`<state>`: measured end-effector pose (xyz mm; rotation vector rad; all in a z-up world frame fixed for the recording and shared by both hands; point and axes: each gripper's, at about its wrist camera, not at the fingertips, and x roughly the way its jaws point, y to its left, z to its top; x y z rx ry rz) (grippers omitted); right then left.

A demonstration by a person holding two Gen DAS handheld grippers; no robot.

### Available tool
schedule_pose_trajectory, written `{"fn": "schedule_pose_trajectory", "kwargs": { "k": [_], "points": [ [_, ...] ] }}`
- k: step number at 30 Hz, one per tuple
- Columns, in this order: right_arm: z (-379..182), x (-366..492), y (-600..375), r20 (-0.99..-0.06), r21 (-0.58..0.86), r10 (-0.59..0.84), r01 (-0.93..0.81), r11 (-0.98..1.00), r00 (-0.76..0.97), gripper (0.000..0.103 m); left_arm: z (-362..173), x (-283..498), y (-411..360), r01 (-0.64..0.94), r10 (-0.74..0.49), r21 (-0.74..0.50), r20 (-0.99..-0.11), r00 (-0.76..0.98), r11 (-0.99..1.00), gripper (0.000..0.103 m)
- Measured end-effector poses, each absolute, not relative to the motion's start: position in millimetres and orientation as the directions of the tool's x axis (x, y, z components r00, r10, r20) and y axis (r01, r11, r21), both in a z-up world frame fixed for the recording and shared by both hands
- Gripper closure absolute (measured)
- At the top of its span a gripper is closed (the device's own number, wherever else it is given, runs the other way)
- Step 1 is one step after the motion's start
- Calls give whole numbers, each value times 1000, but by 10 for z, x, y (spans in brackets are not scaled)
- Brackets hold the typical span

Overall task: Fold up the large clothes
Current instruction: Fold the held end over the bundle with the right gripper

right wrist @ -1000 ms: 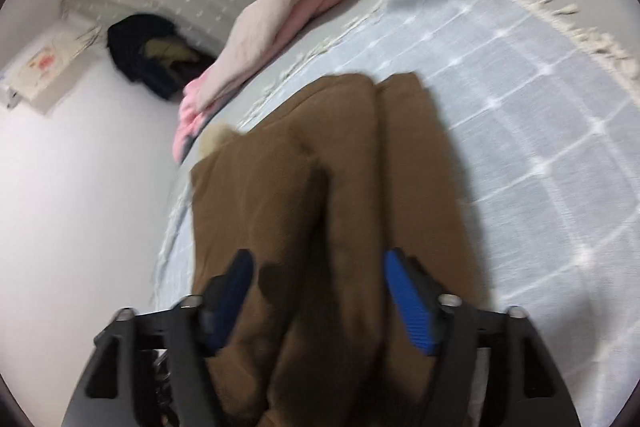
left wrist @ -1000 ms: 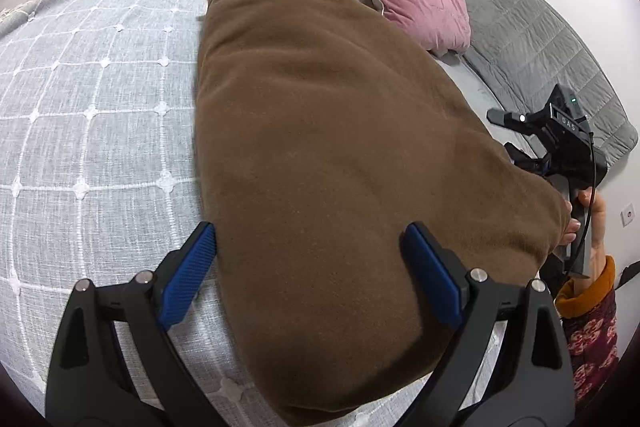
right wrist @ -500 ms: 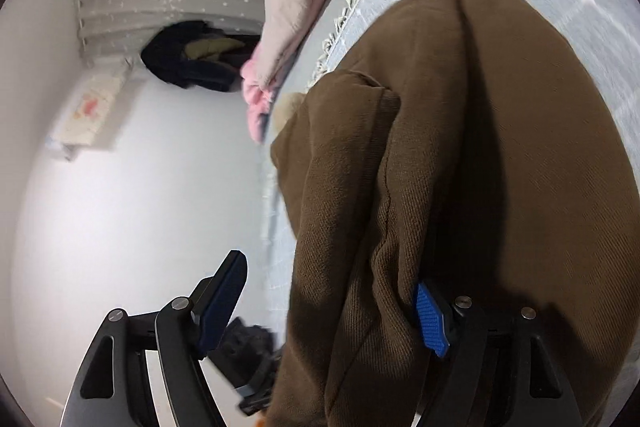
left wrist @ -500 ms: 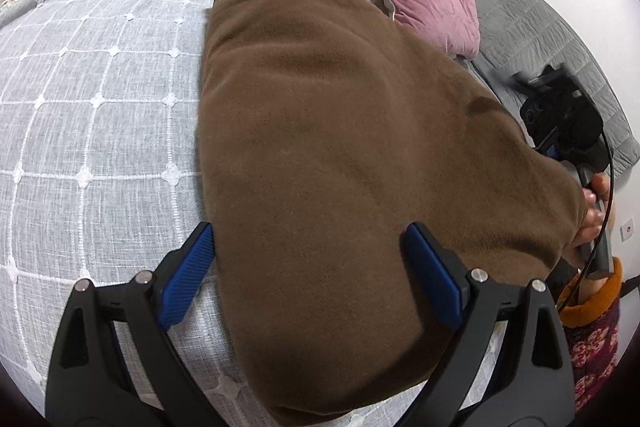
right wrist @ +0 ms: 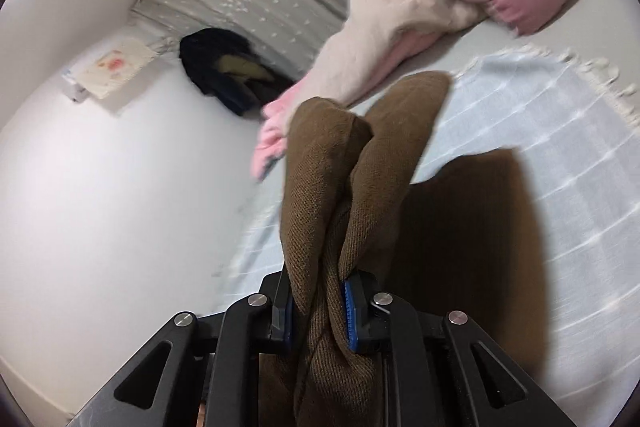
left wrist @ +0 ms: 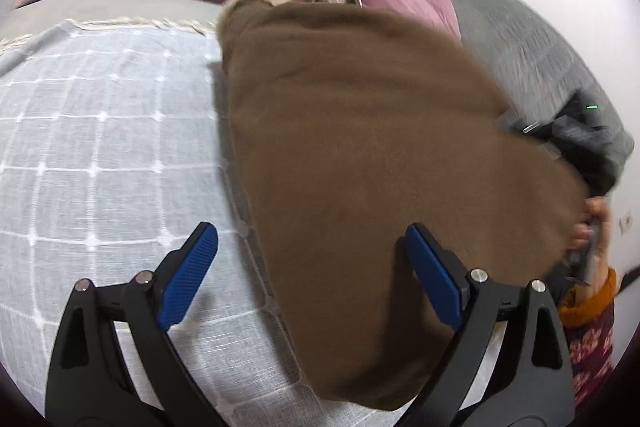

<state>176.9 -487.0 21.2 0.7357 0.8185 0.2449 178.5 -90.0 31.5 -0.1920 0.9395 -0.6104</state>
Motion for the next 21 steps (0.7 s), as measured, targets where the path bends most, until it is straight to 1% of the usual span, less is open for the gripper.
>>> {"fn": "schedule_pose_trajectory", "kwargs": {
  "k": [1,2,3,4,6,8,11,14,18,20,21],
  "points": [
    [-77,1797,-4970,-669,622,406,169,765,622,71,225,1826,-978,408,-563,-406,-714,416,818,9],
    [-320,1794,-5044,-733,583,371,245,775,570,62,155,1878,-987,406,-563,-411,-724,399,816,9],
    [-656,1748,-5134,-780,568,373,321,757,502,51,77,1927,-1010,400,-579,-437,-724,374,805,9],
    [-795,1698,-5189,-768,599,404,334,728,497,46,13,1990,-1003,380,-609,-486,-711,352,787,9],
    [-994,1540,-5310,-689,703,485,330,630,539,31,-69,2096,-971,334,-655,-566,-688,313,754,9],
    [-1030,1467,-5381,-659,734,518,313,604,546,26,-148,2211,-964,286,-691,-629,-666,281,723,9],
    [-1076,1419,-5493,-634,764,566,310,567,528,22,-255,2321,-959,240,-726,-686,-639,253,687,9],
    [-1132,1796,-5295,-565,823,646,298,484,513,21,-388,2466,-996,185,-758,-736,-616,216,651,8],
    [-1223,1892,-5253,-495,868,691,267,419,526,21,-394,2540,-1085,182,-746,-724,-636,197,665,9],
    [-1201,1941,-5200,-496,866,688,242,438,530,22,-364,2493,-1118,194,-726,-700,-656,206,687,11],
    [-1185,1955,-5162,-510,856,680,231,463,527,27,-341,2475,-1139,201,-715,-686,-666,215,699,14]
  ]
}}
